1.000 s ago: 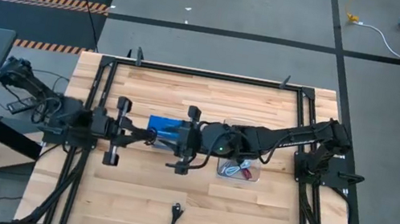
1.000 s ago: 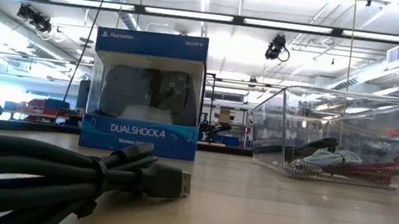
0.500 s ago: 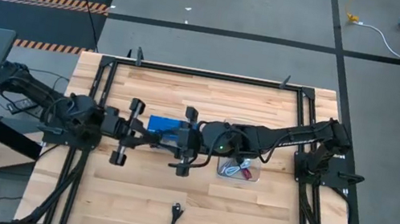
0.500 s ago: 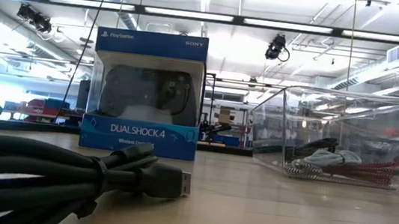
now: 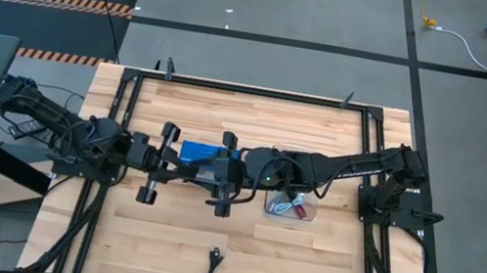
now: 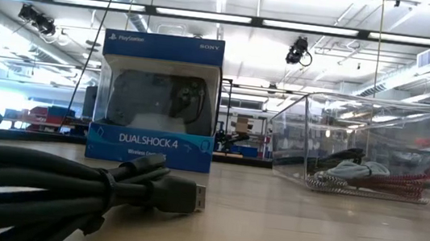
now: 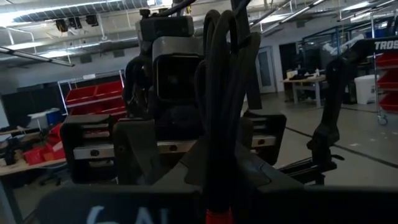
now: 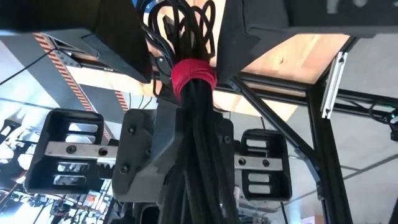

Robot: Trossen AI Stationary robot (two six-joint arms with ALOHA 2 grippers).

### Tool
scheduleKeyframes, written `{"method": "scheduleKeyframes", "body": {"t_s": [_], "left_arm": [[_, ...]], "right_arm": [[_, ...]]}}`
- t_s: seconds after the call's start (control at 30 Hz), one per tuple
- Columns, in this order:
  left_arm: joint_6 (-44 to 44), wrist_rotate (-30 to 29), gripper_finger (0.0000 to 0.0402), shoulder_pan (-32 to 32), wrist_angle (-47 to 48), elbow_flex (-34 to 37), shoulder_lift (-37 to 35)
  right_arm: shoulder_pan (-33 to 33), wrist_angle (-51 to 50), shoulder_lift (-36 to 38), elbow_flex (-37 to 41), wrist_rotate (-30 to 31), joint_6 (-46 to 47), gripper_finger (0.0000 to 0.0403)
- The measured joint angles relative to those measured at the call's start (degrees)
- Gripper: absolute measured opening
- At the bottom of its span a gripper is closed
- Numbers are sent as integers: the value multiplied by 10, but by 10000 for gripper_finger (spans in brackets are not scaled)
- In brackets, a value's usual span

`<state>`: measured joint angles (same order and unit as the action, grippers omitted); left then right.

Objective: Pick and place USB-C Cables
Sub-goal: Put the left black charger cable into the transparent bin

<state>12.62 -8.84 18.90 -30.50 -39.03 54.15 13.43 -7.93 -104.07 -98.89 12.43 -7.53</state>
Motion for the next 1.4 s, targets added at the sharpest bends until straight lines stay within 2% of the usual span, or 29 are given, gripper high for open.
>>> {"method": "scheduleKeyframes", "body": {"t_s": [0.17,0.3,0.43,0.6,0.73,0.9,1.17,1.27,1.4], "left_arm": [[0,1,38,0,-5,0,7],[-10,12,38,2,-11,0,6],[-12,14,39,2,-12,0,7],[-19,13,39,2,-9,0,6],[-33,13,51,2,-3,0,6],[-32,-12,97,3,6,0,5],[-25,-34,174,4,25,0,-15],[-11,-37,190,4,34,0,-37],[0,-36,196,4,34,0,-69]], "right_arm": [[-1,5,0,0,-1,0,203],[-1,16,0,0,-2,-2,197],[-1,16,0,0,-2,-5,163],[0,11,0,0,-1,-10,54],[0,5,0,0,8,-27,49],[-1,-20,0,0,33,-25,49],[-2,-140,6,0,108,26,49],[-5,-224,20,-9,134,92,49],[-24,-381,43,-45,137,212,49]]}}
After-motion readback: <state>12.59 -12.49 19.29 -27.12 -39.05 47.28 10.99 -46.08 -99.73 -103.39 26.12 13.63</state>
